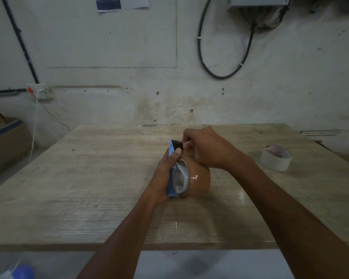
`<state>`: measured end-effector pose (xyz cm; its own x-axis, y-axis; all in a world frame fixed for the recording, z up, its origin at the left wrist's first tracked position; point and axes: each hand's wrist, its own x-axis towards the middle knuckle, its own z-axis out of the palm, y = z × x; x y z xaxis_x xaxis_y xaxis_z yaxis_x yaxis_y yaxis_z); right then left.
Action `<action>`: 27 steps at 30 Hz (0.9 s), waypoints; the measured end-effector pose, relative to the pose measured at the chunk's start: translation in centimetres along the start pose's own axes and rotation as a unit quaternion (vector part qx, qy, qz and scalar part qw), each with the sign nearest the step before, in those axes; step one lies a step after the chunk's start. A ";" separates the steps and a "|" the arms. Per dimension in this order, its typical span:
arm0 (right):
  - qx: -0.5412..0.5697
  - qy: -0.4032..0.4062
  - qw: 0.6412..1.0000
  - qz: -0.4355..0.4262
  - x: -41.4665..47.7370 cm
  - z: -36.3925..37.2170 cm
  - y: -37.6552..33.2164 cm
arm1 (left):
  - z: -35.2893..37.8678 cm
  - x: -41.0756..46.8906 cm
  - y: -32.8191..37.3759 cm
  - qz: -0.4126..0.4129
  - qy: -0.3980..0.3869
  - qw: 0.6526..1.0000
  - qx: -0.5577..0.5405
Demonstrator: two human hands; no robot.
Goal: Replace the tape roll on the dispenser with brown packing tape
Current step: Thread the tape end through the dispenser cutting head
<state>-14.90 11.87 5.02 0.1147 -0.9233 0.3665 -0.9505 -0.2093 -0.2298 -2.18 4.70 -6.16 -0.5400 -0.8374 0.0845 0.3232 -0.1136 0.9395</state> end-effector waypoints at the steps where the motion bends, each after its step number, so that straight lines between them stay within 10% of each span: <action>1: 0.002 0.003 1.000 -0.001 0.0 0.1 0.1 | 0.2 -0.2 0.1 0.006 0.002 1.000 0.000; 19: -0.102 -0.001 0.992 -0.067 1.5 0.7 -0.7 | 0.0 -0.7 1.4 0.080 0.034 0.994 -0.059; 27: 0.150 0.064 0.986 0.021 0.7 0.7 0.5 | 0.3 -0.6 1.8 0.073 0.042 0.995 -0.046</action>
<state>-15.14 10.93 4.50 0.0220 -0.8892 0.4571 -0.8234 -0.2755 -0.4962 -1.49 5.13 -4.39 -0.4167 -0.8897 0.1867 0.4651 -0.0322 0.8847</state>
